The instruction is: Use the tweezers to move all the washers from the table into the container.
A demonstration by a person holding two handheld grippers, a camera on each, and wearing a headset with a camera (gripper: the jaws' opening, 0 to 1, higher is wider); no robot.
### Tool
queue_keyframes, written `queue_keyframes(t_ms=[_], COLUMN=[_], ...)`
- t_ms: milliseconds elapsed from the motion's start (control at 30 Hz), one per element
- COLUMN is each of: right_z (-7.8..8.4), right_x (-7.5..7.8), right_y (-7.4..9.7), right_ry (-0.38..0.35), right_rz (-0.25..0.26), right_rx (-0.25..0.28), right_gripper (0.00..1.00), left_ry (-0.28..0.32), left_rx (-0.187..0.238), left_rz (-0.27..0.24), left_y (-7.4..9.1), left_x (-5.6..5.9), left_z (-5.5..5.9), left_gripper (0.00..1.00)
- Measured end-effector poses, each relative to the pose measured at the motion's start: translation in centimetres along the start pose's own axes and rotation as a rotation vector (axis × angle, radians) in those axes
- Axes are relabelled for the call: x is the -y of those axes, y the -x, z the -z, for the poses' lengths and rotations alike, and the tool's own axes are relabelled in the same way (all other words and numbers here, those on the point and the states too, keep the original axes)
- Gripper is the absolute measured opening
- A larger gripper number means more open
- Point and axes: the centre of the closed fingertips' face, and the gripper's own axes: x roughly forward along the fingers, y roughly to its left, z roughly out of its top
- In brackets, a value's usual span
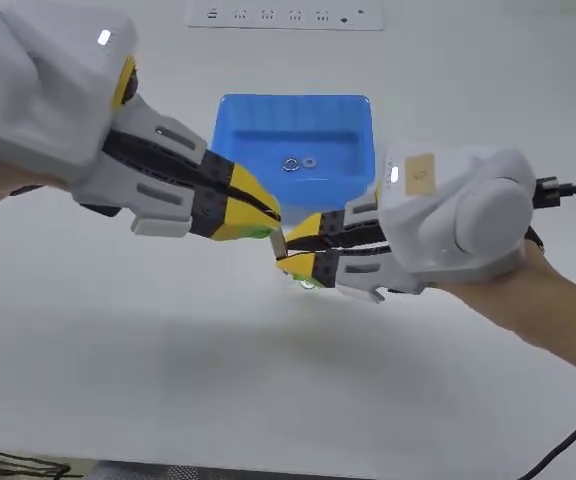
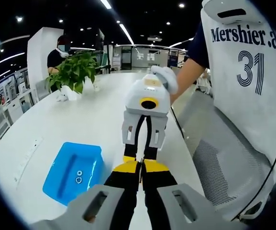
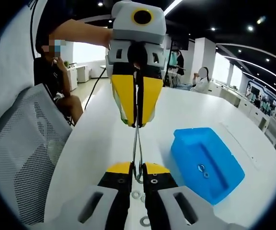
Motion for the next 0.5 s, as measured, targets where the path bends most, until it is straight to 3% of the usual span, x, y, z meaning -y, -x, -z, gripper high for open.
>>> queue_keyframes(t_ms=[500], right_z=[-4.0], right_x=[2.8], right_y=[2.4], right_ry=[0.087], right_rz=[0.073], right_rx=[0.046], right_gripper=[0.09], left_ry=[-0.112], left_rx=[0.012], left_rz=[-0.033], left_y=[2.3], left_x=[-1.6], left_z=[-4.3], left_gripper=[0.06])
